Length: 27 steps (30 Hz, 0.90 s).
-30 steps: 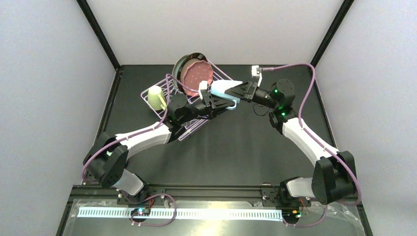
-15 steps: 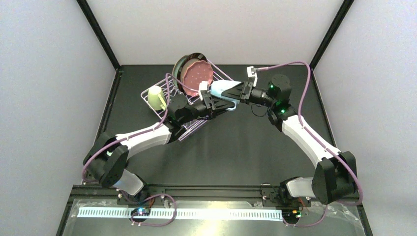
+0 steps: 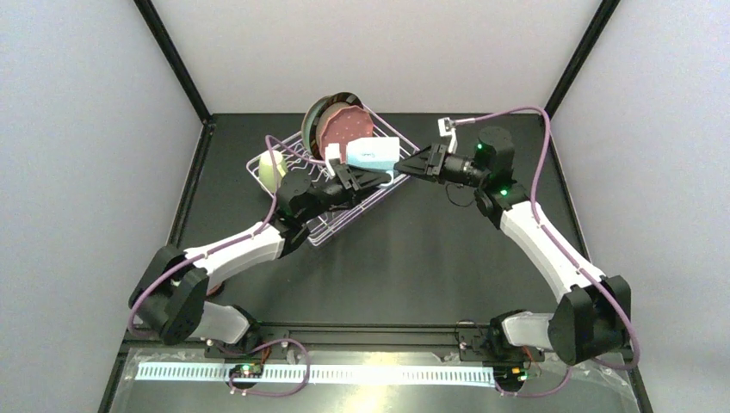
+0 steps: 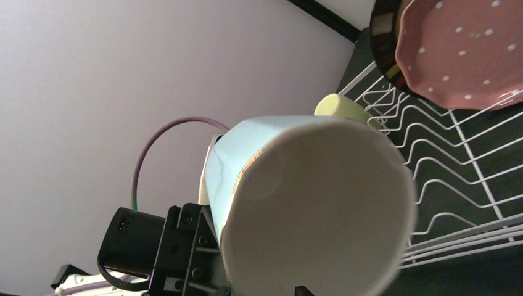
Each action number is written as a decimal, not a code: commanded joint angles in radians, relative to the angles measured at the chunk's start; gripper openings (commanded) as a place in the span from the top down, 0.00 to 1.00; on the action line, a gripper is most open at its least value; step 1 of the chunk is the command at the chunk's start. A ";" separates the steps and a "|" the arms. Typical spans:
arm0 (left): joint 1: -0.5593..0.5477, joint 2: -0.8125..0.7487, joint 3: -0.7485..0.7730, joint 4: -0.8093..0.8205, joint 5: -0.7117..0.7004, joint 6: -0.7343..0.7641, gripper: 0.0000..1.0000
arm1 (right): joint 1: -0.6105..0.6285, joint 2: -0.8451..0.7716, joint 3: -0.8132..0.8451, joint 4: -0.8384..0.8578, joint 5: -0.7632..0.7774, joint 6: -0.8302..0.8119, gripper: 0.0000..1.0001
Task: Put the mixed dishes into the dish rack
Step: Pass from the right arm to the left, then place the upside down cup on the dish rack.
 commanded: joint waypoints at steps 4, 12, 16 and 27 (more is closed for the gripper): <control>0.050 -0.093 0.014 -0.010 -0.111 0.085 0.99 | -0.024 -0.060 0.048 -0.185 0.010 -0.084 0.42; 0.077 -0.199 0.018 -0.231 -0.203 0.180 0.99 | -0.046 -0.079 0.101 -0.355 0.105 -0.183 0.41; 0.078 -0.260 0.055 -0.443 -0.305 0.290 0.99 | -0.051 -0.094 0.109 -0.419 0.159 -0.224 0.41; 0.074 -0.340 0.133 -0.876 -0.628 0.426 0.99 | -0.055 -0.132 0.107 -0.546 0.257 -0.303 0.41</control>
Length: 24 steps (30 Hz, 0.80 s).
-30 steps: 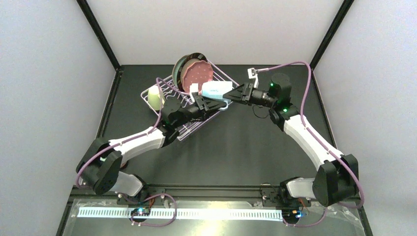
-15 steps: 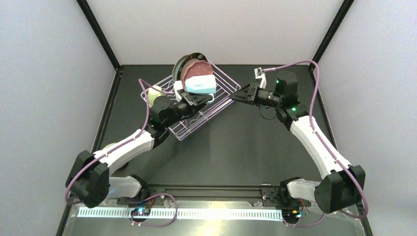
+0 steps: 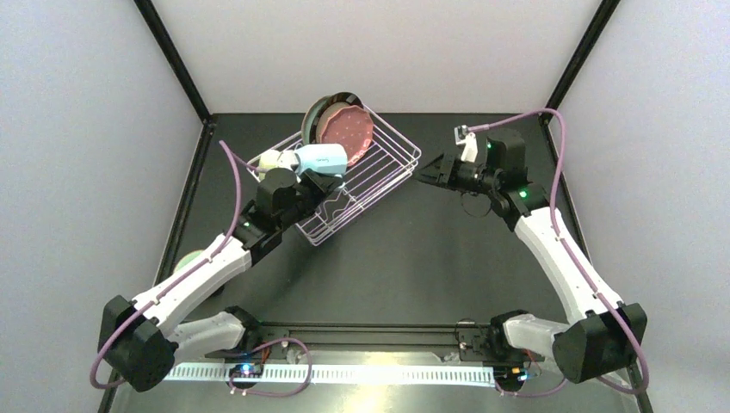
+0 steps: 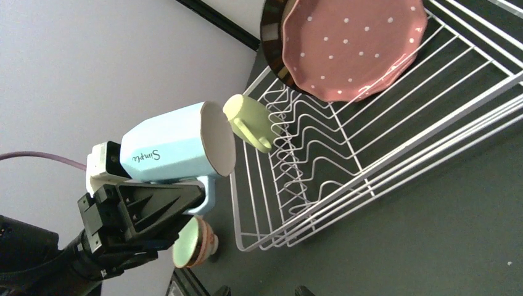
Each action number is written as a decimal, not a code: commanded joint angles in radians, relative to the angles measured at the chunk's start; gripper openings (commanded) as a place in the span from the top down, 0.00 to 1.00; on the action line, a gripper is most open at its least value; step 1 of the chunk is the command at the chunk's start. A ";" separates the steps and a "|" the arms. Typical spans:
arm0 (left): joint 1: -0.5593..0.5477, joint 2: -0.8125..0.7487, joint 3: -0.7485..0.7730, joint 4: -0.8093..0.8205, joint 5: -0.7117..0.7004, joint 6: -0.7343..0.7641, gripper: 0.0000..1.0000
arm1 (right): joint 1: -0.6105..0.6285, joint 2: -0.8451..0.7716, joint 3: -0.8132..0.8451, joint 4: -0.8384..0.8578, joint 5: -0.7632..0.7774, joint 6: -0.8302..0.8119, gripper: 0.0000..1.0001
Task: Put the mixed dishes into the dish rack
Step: Place the upside down cup on the dish rack.
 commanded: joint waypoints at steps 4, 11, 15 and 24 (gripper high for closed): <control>-0.009 -0.020 0.131 -0.288 -0.297 0.106 0.99 | -0.005 -0.039 -0.002 -0.085 0.054 -0.059 0.41; -0.088 0.107 0.223 -0.487 -0.494 0.048 0.99 | -0.005 -0.058 -0.011 -0.115 0.062 -0.086 0.41; -0.134 0.201 0.295 -0.581 -0.581 -0.014 0.99 | -0.004 -0.075 -0.044 -0.109 0.058 -0.078 0.41; -0.158 0.315 0.344 -0.710 -0.704 -0.151 0.99 | -0.004 -0.118 -0.123 -0.084 0.044 -0.066 0.41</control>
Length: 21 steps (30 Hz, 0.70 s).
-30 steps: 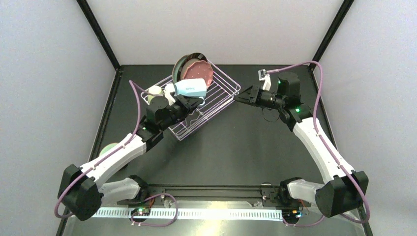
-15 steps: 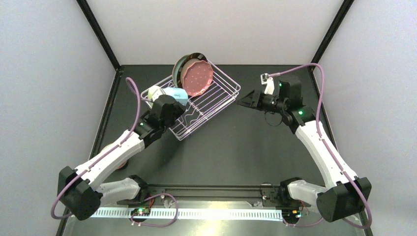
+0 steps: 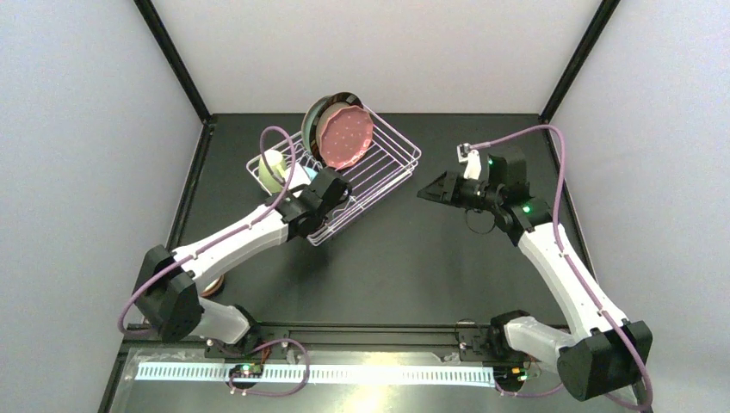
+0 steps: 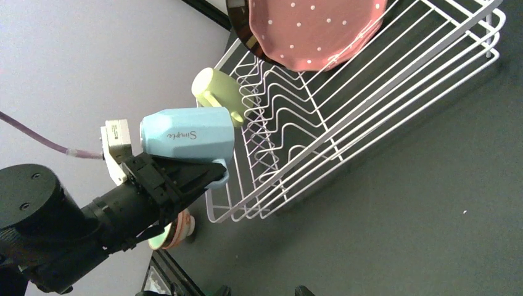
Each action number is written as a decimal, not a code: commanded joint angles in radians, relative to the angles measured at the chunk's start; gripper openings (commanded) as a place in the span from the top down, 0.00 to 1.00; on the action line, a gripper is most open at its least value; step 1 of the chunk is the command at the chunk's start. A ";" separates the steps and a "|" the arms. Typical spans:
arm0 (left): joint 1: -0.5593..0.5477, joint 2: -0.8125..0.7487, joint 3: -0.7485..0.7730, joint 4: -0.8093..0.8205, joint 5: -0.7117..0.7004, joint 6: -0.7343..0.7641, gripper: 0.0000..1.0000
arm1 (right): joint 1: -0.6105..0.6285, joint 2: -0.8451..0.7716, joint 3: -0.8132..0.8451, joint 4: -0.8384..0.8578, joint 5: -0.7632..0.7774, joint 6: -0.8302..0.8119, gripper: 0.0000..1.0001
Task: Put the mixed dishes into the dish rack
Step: Place the upside down cup on the dish rack.
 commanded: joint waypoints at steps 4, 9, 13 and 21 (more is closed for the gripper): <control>-0.004 0.066 0.098 -0.129 -0.181 -0.102 0.99 | -0.004 -0.024 -0.043 0.014 -0.009 -0.001 0.41; -0.004 0.084 0.085 -0.150 -0.189 -0.109 0.99 | -0.004 -0.015 -0.050 0.028 -0.016 0.002 0.41; -0.004 0.095 0.074 -0.179 -0.201 -0.119 0.99 | -0.004 -0.004 -0.057 0.043 -0.024 0.007 0.41; -0.004 0.132 0.074 -0.206 -0.198 -0.127 0.99 | -0.005 0.010 -0.067 0.065 -0.030 0.011 0.41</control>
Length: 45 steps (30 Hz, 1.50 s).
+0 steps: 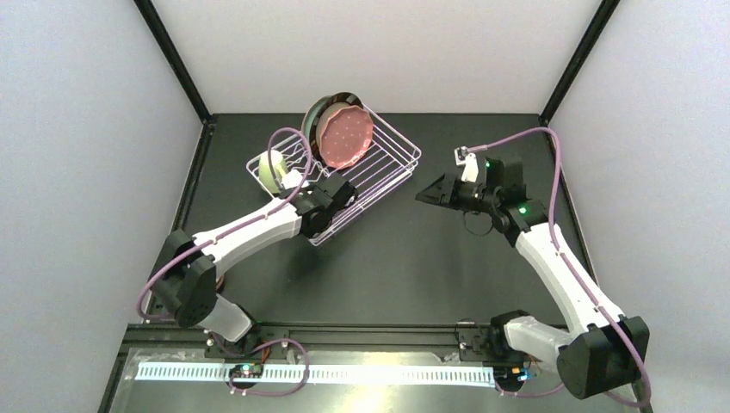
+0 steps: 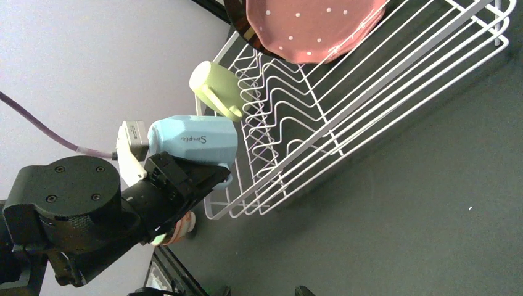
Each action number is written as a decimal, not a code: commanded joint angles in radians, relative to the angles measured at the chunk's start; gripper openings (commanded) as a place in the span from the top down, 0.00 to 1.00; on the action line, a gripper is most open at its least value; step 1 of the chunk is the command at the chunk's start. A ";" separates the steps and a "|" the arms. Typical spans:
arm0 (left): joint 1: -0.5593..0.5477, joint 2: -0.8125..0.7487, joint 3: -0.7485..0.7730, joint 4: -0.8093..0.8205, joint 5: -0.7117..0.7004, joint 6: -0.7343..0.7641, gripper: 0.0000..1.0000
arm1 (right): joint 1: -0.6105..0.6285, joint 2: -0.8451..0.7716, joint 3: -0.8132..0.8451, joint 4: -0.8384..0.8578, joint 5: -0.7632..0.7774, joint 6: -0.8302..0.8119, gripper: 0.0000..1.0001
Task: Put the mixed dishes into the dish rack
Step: Place the upside down cup on the dish rack.
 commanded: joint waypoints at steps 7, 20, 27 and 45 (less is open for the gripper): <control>-0.003 0.041 0.021 -0.007 -0.064 -0.029 0.99 | -0.004 0.017 -0.033 0.043 -0.017 0.001 0.41; 0.000 0.062 -0.047 0.068 -0.025 -0.049 0.99 | -0.004 0.036 -0.055 0.057 -0.027 -0.011 0.41; 0.009 0.073 -0.071 0.099 -0.003 -0.047 0.99 | -0.004 0.044 -0.064 0.063 -0.029 -0.016 0.41; 0.038 0.095 -0.123 0.163 0.081 -0.040 0.96 | -0.004 0.066 -0.091 0.088 -0.035 -0.015 0.41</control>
